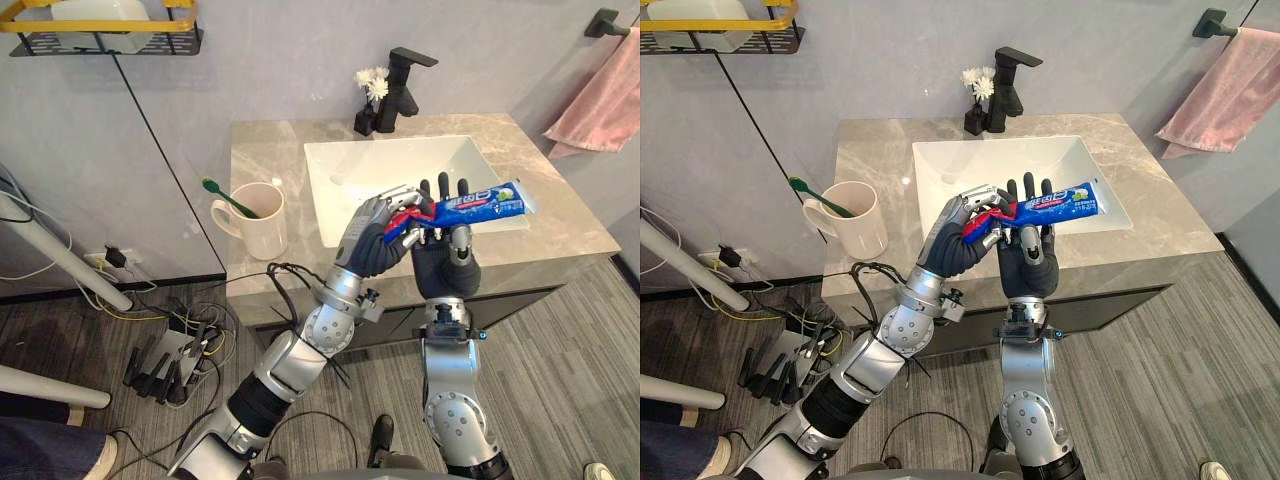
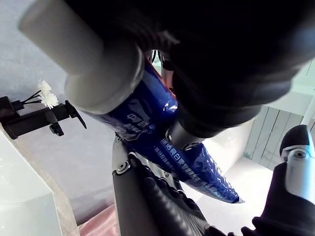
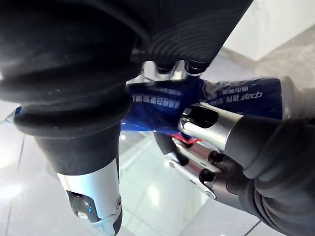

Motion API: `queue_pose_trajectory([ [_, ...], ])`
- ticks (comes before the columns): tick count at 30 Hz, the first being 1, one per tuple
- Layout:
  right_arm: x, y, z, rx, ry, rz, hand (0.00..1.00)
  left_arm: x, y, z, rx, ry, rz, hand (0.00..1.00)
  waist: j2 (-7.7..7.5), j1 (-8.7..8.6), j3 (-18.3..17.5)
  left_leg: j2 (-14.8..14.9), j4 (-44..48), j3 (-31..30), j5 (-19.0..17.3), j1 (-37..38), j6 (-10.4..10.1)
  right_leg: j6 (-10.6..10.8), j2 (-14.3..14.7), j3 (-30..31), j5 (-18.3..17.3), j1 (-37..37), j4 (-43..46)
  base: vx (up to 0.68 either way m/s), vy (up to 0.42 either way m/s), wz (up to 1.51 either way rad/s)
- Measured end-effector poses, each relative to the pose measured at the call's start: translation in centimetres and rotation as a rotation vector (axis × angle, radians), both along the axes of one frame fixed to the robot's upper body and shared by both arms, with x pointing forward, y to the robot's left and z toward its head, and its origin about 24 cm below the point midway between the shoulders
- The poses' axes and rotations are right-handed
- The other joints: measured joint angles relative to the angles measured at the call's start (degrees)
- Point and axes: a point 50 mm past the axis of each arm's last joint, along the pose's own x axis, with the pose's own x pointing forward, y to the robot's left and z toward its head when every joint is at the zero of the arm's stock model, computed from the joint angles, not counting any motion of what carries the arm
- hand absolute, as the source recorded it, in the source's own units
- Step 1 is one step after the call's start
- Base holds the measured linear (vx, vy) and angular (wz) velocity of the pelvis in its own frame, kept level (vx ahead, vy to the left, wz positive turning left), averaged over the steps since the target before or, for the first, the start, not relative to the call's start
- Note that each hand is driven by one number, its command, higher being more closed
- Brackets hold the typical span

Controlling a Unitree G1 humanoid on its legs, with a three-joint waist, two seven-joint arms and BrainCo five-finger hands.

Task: Organize washtable

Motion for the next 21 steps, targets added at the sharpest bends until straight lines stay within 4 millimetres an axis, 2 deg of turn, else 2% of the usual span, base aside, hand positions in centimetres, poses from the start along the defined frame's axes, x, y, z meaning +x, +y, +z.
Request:
queue_pose_trajectory([
  [8,0.0,-0.8,-0.6,-0.078,0.029,-0.013,0.0,-0.2,0.4,-1.3,0.003,0.036,0.002,1.0,-0.06,-0.08,-0.08,0.43,0.11,1.93,-0.18,0.15,-0.24,-0.33,0.61,1.79,0.37,-1.06,0.0,-0.02,-0.009,-0.13],
  [14,-0.5,-4.1,0.2,-0.114,-0.014,-0.171,0.0,-0.5,0.9,-3.1,0.017,0.116,0.01,1.0,0.03,-0.09,-0.16,1.13,0.65,3.06,-0.58,0.16,-0.64,-0.44,1.36,2.95,0.41,-1.67,-0.01,-0.02,-0.019,-0.11],
  [21,-0.5,-5.2,0.4,-0.162,-0.029,-0.222,0.0,-0.3,1.3,-3.2,0.021,0.128,0.013,1.0,0.22,-0.16,-0.28,1.55,0.74,3.29,-0.65,0.11,-0.76,-0.73,1.76,3.03,0.26,-1.9,-0.02,-0.01,-0.003,-0.03],
])
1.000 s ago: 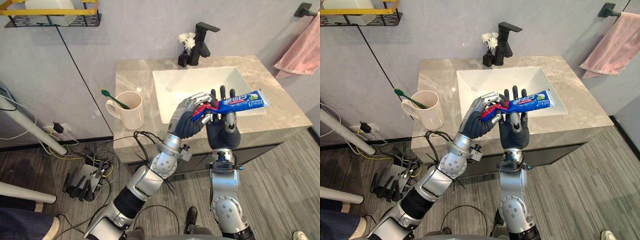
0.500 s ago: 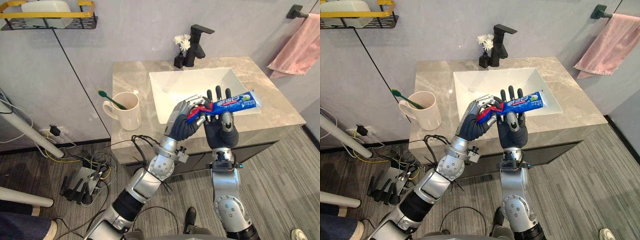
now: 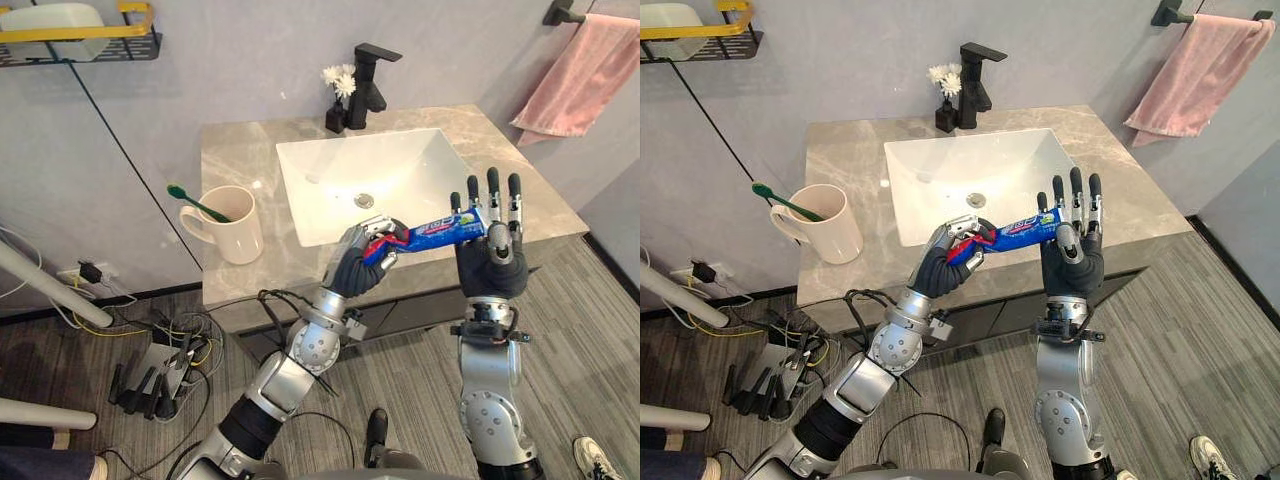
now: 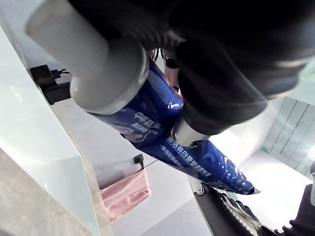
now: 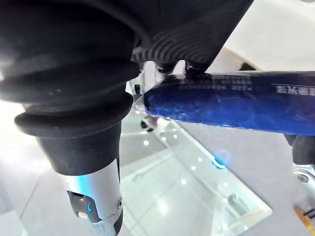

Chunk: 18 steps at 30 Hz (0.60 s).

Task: Organize washtable

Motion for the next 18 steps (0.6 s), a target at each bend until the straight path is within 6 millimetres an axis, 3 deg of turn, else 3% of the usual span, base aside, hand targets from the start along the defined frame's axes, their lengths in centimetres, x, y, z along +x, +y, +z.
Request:
queue_pose_trajectory([
  [18,-0.02,-0.15,0.09,0.003,-0.026,0.019,0.0,0.05,0.14,0.32,0.001,-0.002,-0.003,1.0,0.02,0.06,-0.25,0.27,0.91,-2.73,0.02,-1.86,0.0,-0.37,-0.13,-2.86,-0.29,0.34,0.0,-0.01,0.0,0.07],
])
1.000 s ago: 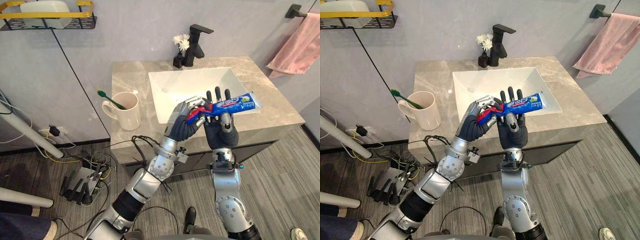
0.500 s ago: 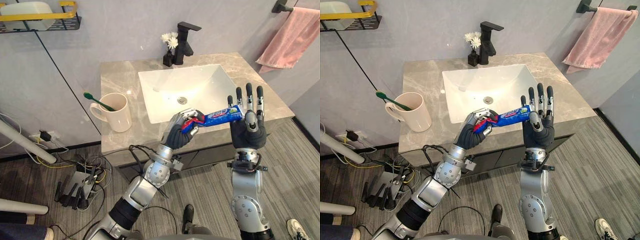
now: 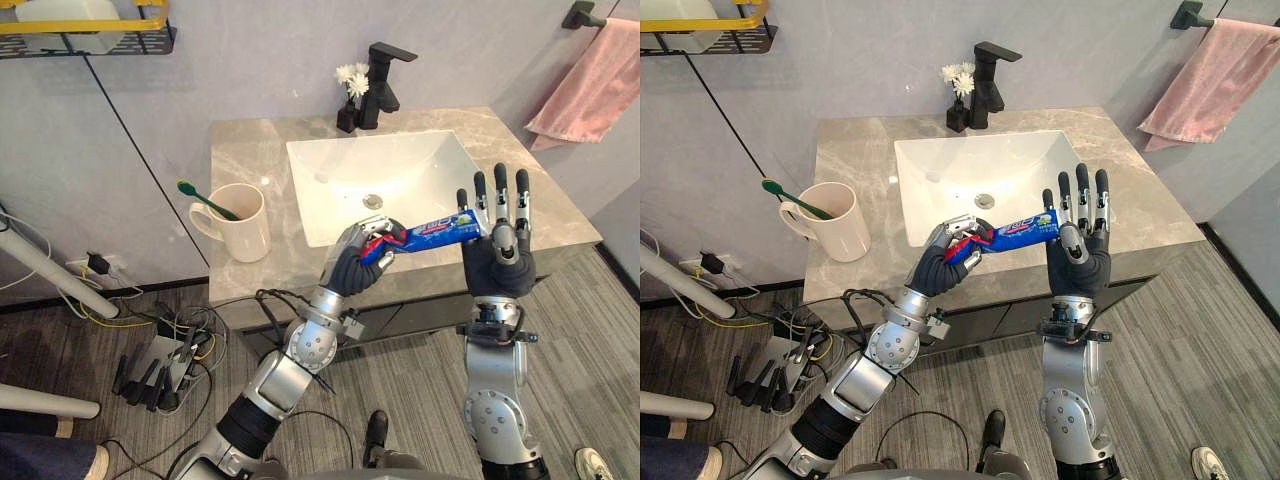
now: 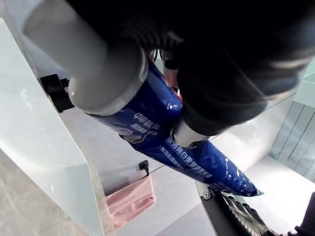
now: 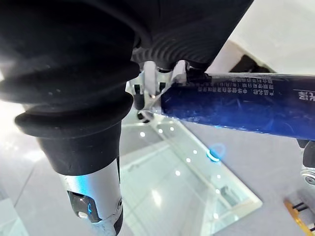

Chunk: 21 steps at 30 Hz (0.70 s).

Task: Organize washtable

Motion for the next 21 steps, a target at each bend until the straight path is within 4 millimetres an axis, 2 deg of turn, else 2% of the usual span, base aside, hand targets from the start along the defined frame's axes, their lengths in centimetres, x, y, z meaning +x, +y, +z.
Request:
queue_pose_trajectory([
  [10,1.0,-0.4,-1.5,0.04,0.029,0.024,0.0,0.0,-0.1,-0.1,0.021,0.014,-0.017,1.0,0.51,0.18,-0.48,-0.08,-0.26,-2.58,0.88,-1.01,-0.1,-0.22,-0.26,-2.68,-0.2,0.53,-0.02,-0.02,-0.003,0.13],
  [16,1.6,-0.8,-2.8,0.105,0.072,0.028,0.0,0.0,-0.1,-0.1,0.02,0.017,-0.018,1.0,0.9,0.62,-0.98,-0.82,-2.29,-4.34,2.74,-1.05,-0.05,-0.24,-0.92,-4.51,-0.19,0.77,-0.01,-0.03,-0.001,0.16],
  [21,2.3,-0.1,-1.7,0.092,0.011,0.072,0.0,0.0,-0.2,-0.1,0.019,0.026,-0.031,1.0,0.82,1.47,-1.03,-0.83,-2.25,-4.34,2.92,-1.09,-0.18,-0.25,-0.95,-4.54,-0.18,0.73,-0.2,-0.03,0.003,0.0],
])
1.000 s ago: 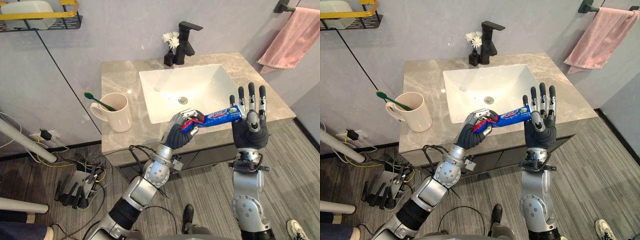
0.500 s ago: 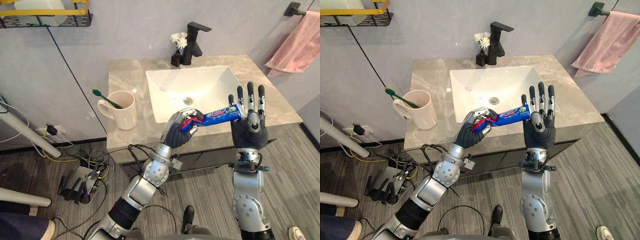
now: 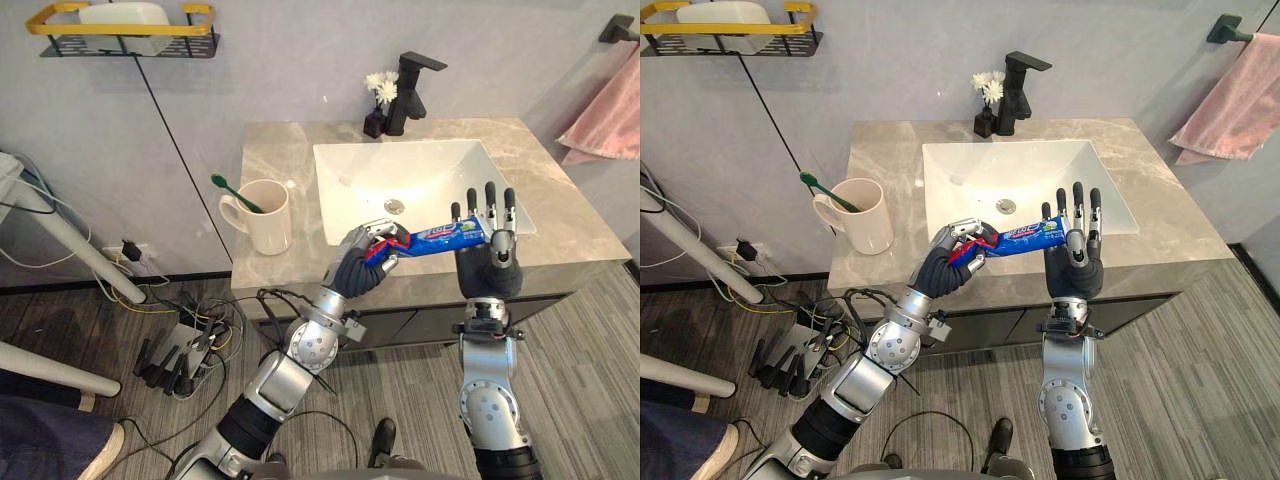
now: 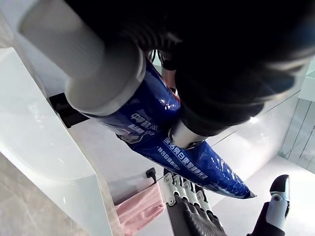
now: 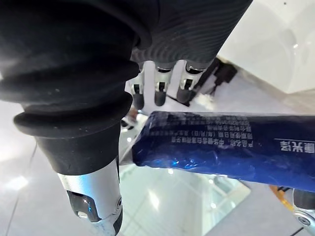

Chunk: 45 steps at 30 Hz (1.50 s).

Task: Organize washtable

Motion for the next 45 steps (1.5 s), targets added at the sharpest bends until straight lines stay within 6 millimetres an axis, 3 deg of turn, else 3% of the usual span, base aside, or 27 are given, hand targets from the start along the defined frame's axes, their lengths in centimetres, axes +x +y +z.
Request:
queue_pose_trajectory([
  [19,0.3,3.3,0.2,0.016,-0.015,0.207,0.0,-0.2,0.1,0.7,-0.04,-0.019,-0.009,1.0,-1.14,0.12,-0.37,0.05,-0.33,0.2,0.0,-0.05,-0.04,0.02,0.08,0.16,0.02,-0.25,0.18,0.0,0.001,0.0],
  [20,0.3,3.4,0.2,0.009,-0.013,0.214,1.0,-0.2,0.2,0.7,-0.039,-0.02,-0.008,1.0,-1.19,0.11,-0.36,0.06,-0.33,0.23,0.0,-0.05,-0.04,0.02,0.08,0.19,0.02,-0.27,0.18,0.0,0.0,0.0],
  [44,0.5,4.1,0.2,-0.002,0.009,0.204,1.0,-0.4,0.4,0.2,-0.042,-0.013,0.002,1.0,-1.2,0.07,-0.37,0.19,-0.11,0.84,-0.01,-0.42,-0.05,0.06,0.23,0.97,0.17,-0.97,0.19,0.0,0.0,-0.01],
  [45,0.5,4.2,0.2,-0.001,0.011,0.2,1.0,-0.4,0.4,0.1,-0.041,-0.011,0.002,0.0,-1.2,0.04,-0.37,0.2,-0.12,0.85,-0.01,-0.42,-0.05,0.06,0.24,0.98,0.17,-0.98,0.19,0.0,0.0,0.0],
])
